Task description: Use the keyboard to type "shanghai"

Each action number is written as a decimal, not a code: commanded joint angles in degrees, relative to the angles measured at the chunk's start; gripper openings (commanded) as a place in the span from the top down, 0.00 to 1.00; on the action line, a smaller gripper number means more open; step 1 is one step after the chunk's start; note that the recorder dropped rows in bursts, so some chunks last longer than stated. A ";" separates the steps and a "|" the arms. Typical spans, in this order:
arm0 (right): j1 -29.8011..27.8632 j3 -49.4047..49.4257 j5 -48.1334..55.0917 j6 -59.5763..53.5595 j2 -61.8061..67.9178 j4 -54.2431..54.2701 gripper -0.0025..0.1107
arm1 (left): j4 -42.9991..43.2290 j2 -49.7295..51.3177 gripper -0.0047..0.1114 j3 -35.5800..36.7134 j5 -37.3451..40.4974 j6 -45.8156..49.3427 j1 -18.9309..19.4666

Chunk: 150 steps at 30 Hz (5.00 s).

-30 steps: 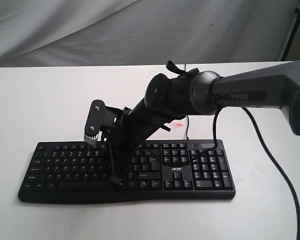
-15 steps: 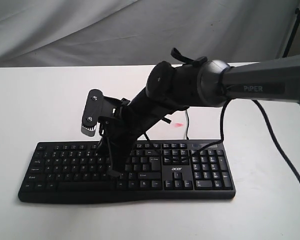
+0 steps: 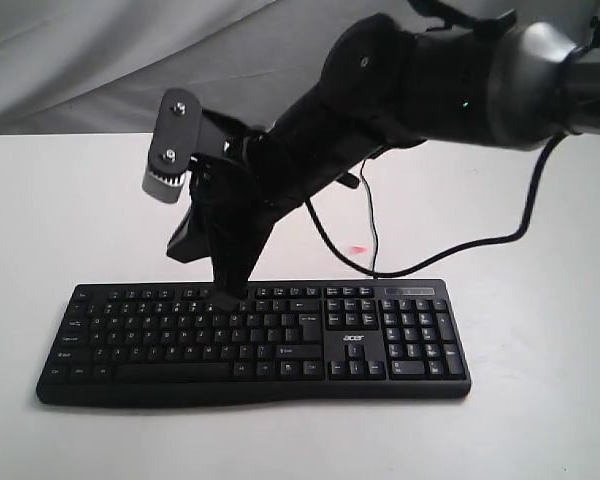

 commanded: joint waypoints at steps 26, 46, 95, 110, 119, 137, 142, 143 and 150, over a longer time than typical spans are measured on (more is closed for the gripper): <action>-0.50 0.25 -1.39 15.81 -45.10 0.27 0.98 | -0.04 -0.29 0.95 0.29 -0.49 -0.09 -0.21; -0.50 0.25 -6.99 15.80 -45.76 -0.25 0.98 | -0.04 -0.29 0.95 0.29 -0.49 -0.09 -0.21; -25.41 45.60 -34.36 72.67 -83.00 -35.94 0.98 | -0.04 -0.29 0.95 0.29 -0.49 -0.09 -0.21; -25.41 64.51 -39.11 73.16 -96.03 -36.44 0.98 | -0.04 -0.29 0.95 0.29 -0.49 -0.09 -0.21; -25.65 71.33 -40.61 72.71 -100.43 -40.70 0.98 | -0.04 -0.29 0.95 0.29 -0.49 -0.09 -0.21; -27.42 84.02 -41.51 72.39 -108.53 -40.59 0.98 | -0.04 -0.29 0.95 0.29 -0.49 -0.09 -0.21; -27.42 84.02 -37.78 72.29 -108.53 -42.31 0.98 | -0.04 -0.29 0.95 0.29 -0.49 -0.09 -0.21; -27.42 84.02 -37.35 72.29 -108.53 -42.32 0.98 | -0.04 -0.29 0.95 0.29 -0.49 -0.09 -0.21; -27.42 84.02 -30.22 72.40 -108.53 -42.71 0.98 | -0.04 -0.29 0.95 0.29 -0.49 -0.09 -0.21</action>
